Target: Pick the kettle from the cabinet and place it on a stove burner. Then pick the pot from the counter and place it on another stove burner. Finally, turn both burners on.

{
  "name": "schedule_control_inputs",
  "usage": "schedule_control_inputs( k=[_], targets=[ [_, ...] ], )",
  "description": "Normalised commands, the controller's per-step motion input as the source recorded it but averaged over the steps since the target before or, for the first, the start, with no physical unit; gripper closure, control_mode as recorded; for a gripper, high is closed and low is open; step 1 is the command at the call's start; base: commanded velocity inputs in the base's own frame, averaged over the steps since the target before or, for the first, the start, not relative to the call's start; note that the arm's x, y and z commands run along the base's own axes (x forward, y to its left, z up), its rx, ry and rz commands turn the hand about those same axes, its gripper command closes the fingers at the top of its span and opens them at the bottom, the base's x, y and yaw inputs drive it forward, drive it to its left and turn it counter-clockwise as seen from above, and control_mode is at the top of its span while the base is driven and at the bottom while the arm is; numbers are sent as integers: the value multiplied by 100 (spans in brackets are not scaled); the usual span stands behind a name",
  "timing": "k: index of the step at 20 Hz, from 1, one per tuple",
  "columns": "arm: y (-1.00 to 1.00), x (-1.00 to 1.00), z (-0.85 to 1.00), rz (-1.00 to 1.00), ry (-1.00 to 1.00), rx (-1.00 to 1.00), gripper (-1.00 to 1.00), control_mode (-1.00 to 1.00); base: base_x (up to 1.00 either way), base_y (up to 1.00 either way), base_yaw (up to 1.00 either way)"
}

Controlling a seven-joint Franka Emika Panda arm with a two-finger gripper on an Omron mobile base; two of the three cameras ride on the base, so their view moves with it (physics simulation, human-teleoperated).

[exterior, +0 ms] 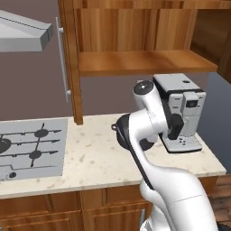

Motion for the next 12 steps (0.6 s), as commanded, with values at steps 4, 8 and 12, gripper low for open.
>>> schedule_control_inputs(
  k=[4,8,12],
  targets=[
    [0,36,-25,0,3,0,-100,-100,0,0,0],
    [0,33,-30,0,3,0,-100,-100,0,0,0],
    [0,35,-32,0,1,0,-100,-100,0,0,0]
  ],
)
